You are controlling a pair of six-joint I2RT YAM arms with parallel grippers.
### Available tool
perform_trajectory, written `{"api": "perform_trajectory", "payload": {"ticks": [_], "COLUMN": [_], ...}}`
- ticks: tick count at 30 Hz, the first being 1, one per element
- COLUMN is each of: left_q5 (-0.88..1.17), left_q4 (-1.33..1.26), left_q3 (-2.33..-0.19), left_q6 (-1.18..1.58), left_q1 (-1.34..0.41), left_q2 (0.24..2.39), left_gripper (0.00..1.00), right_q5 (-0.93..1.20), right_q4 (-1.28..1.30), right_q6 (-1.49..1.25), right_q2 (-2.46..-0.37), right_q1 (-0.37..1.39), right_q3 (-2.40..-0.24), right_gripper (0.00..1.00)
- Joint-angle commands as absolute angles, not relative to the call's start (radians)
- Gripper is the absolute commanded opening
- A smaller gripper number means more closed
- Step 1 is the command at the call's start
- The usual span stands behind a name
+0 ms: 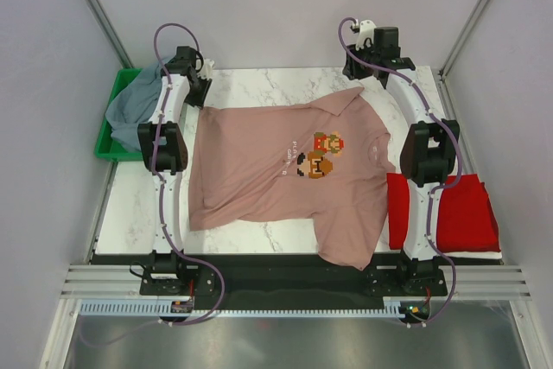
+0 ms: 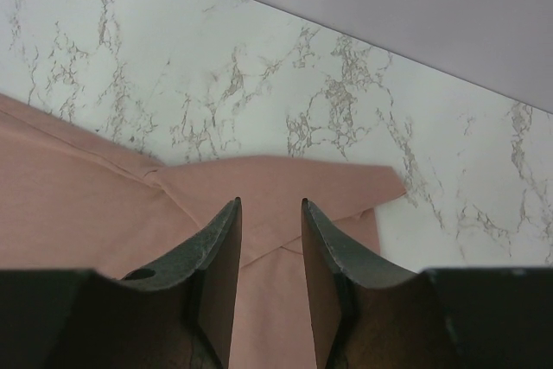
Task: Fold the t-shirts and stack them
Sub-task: Flatten the tshirt out
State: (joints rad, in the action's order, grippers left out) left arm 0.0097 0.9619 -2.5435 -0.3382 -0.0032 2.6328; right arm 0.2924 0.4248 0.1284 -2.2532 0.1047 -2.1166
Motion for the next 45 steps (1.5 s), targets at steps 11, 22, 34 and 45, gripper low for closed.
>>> {"api": "perform_trajectory", "payload": {"ticks": [11,22,34,45], "left_q5": [0.091,0.066,0.11,0.17], "left_q4": [0.985,0.991,1.026,1.04], "left_q3": [-2.537,-2.542,-2.539,-2.56], "left_q6": [-0.319,-0.331,-0.339,-0.351], "left_q1": [-0.002,-0.002,0.047,0.08], "left_q2": [2.615,2.651,2.692,2.717], "left_gripper": [0.39,0.33,0.35,0.18], "right_q5": [0.282,0.278,0.285,0.281], "right_q4": [0.425,0.426,0.433,0.436], "right_q6": [0.156,0.163,0.166,0.173], "right_q2": [-2.258,-2.267,-2.275,-2.29], "right_q1": [0.103,0.104,0.106,0.106], "right_q3": [-2.112,-2.12,-2.126,-2.146], "right_gripper": [0.41,0.41,0.41,0.41]}}
